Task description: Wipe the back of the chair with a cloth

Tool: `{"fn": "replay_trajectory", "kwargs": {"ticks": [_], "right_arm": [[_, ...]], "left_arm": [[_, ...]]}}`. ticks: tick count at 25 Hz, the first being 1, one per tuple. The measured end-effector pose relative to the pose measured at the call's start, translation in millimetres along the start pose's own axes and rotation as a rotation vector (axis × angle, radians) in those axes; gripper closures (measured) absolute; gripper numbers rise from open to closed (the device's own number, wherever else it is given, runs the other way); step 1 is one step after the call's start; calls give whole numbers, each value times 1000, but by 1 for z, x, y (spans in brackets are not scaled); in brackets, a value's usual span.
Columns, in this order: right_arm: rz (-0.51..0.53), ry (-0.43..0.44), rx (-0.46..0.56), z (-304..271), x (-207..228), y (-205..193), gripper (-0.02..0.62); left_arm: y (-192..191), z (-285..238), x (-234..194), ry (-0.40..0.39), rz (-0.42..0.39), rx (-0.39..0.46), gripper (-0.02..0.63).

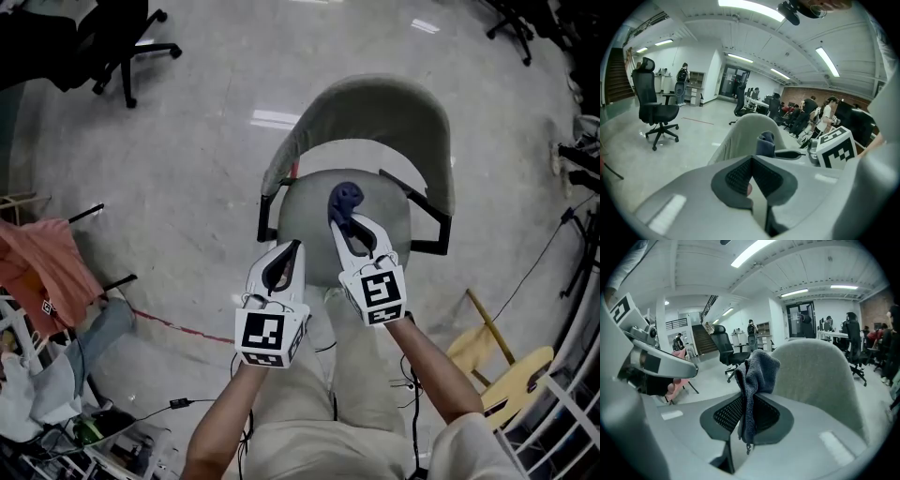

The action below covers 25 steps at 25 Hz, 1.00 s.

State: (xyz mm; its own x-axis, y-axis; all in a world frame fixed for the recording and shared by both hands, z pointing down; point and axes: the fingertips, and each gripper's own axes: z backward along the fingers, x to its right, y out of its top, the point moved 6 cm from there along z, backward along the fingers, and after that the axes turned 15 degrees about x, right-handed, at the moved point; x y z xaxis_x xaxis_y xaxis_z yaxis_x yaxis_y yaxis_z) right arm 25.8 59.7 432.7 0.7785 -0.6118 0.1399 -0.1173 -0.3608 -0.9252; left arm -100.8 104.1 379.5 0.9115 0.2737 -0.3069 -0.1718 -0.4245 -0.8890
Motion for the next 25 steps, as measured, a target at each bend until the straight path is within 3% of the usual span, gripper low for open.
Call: {"fn": "replay_trajectory", "kwargs": {"ticks": [8,18,25], "right_arm": [[-15,-50,18,65,7,44,523],[-18,-45,99,145,-7,110,523],[-51,-131,134,197,-2,143,523]], "left_arm": [[33,15,35,-34,-11,9,604],[85,47,95,-74,-44,58,604],[106,63,139,-128,-68,59,604]]}}
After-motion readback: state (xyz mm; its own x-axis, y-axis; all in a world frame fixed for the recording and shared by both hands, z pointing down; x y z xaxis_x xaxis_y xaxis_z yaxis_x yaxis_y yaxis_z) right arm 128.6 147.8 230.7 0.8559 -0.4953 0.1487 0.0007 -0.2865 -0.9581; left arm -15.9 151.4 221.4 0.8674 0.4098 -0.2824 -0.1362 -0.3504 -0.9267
